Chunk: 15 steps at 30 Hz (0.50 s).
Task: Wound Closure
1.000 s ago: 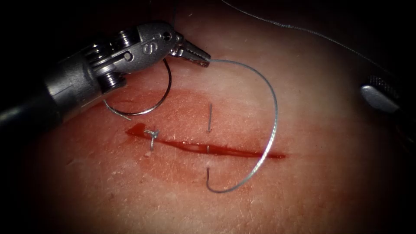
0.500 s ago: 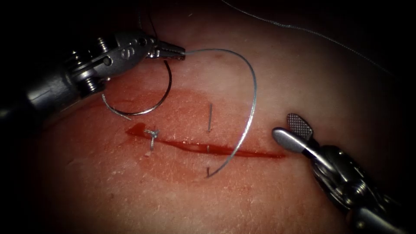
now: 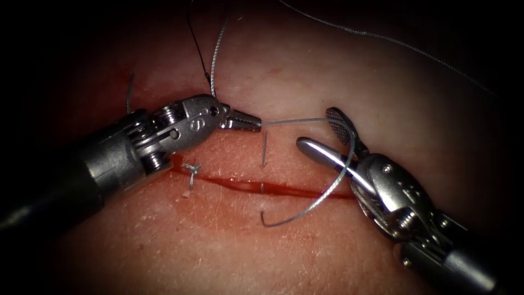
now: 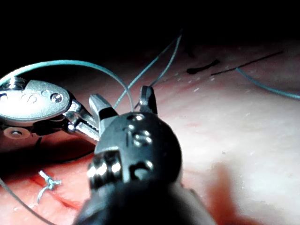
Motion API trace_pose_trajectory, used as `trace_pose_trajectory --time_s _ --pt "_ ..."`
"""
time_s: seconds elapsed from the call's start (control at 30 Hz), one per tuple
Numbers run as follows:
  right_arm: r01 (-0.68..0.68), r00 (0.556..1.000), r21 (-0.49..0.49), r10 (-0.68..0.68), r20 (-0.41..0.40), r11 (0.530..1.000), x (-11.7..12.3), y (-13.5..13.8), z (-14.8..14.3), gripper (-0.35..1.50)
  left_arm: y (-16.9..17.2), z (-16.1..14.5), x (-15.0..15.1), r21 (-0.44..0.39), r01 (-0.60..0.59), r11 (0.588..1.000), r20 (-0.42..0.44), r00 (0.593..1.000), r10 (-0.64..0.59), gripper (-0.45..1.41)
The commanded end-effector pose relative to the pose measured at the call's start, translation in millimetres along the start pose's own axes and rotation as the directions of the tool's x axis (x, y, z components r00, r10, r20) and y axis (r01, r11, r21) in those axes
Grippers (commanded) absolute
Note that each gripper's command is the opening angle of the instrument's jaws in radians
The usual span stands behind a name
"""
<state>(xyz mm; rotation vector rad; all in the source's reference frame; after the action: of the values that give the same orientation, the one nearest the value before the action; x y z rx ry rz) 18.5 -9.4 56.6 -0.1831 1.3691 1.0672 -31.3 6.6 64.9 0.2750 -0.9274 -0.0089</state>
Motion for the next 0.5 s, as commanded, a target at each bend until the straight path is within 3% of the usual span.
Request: trace_pose_trajectory --time_s 0.03,0.1,0.2,0.33,0.37,0.4,0.47,0.5 --pt "0.000 1.000 0.000 0.000 -0.007 1.000 1.2 0.2 1.1 0.12 0.9 -0.3 -0.9 0.000 -0.001 1.000 0.006 1.000 0.001 -0.45" --pt "0.000 1.000 -0.003 0.000 -0.010 1.000 1.3 0.4 1.3 0.11 1.0 -0.3 -1.0 0.008 -0.003 1.000 0.008 1.000 0.003 -0.45" --pt "0.000 1.000 0.015 0.000 -0.008 1.000 1.2 0.5 1.4 -0.35 1.0 -0.1 -1.1 0.002 0.006 1.000 0.005 1.000 -0.006 -0.45" --pt "0.001 1.000 0.040 -0.001 -0.006 0.999 1.1 0.5 1.2 -0.35 1.1 0.2 -1.2 -0.011 0.011 1.000 0.000 1.000 -0.011 -0.42" --pt "0.001 1.000 0.040 -0.001 -0.006 0.999 1.1 0.5 1.2 -0.35 1.1 0.3 -1.3 -0.015 0.011 1.000 -0.001 1.000 -0.011 -0.28" --pt "0.001 1.000 0.047 0.000 -0.005 0.999 1.1 0.6 1.2 -0.35 1.2 0.4 -1.4 -0.019 0.013 1.000 -0.002 1.000 -0.013 0.09" --pt "0.001 1.000 0.048 -0.001 -0.005 0.999 1.1 0.7 1.2 -0.35 1.2 0.4 -1.8 -0.024 0.016 1.000 -0.004 1.000 -0.016 0.41" --pt "0.001 1.000 0.048 -0.001 -0.005 0.999 1.1 0.7 1.2 -0.35 1.4 0.3 -2.3 -0.028 0.021 0.999 -0.005 1.000 -0.021 0.81"
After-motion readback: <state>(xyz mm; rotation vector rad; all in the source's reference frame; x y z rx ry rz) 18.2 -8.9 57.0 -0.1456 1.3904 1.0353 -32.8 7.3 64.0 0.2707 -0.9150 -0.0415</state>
